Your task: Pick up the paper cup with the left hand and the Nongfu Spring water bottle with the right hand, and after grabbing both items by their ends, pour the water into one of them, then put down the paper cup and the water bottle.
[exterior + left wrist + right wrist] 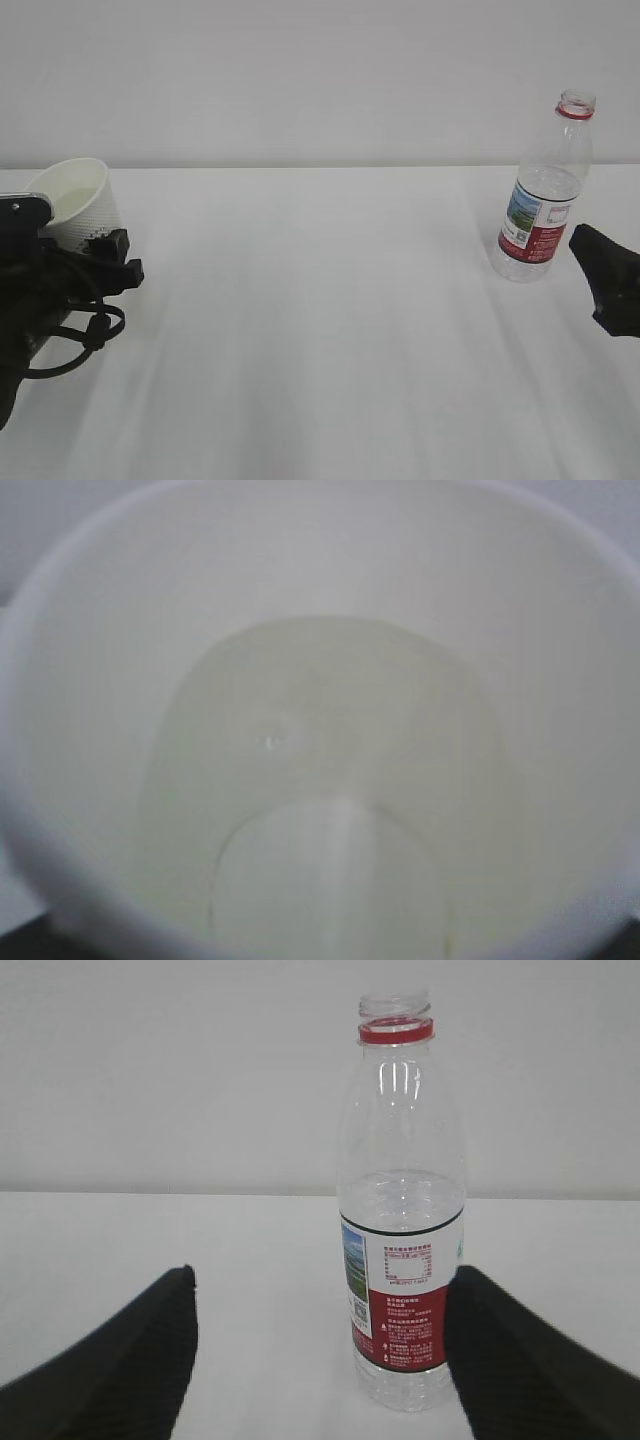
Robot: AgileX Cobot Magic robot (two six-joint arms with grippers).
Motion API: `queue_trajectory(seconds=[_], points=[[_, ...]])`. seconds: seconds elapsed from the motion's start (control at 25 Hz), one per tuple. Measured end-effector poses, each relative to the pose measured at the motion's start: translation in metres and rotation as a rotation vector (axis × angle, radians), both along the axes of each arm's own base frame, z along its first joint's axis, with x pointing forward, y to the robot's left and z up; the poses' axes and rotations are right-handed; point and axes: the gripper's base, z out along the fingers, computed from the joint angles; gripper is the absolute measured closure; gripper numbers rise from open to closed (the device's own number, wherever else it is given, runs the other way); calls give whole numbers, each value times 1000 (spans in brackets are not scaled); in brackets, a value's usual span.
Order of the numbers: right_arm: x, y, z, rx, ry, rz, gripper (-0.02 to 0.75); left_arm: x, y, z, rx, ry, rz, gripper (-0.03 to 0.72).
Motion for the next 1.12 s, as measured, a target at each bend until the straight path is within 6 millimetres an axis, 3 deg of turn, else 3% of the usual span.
queue_trajectory(seconds=[0.56,0.76,1.12], points=[[0,0,0,0,0,0,163,10,27,1,12,-6,62,201],[0,0,0,0,0,0,163,18,24,2,13,-27,40,200],[0,0,0,0,0,0,164,25,17,-17,42,12,-20,199]])
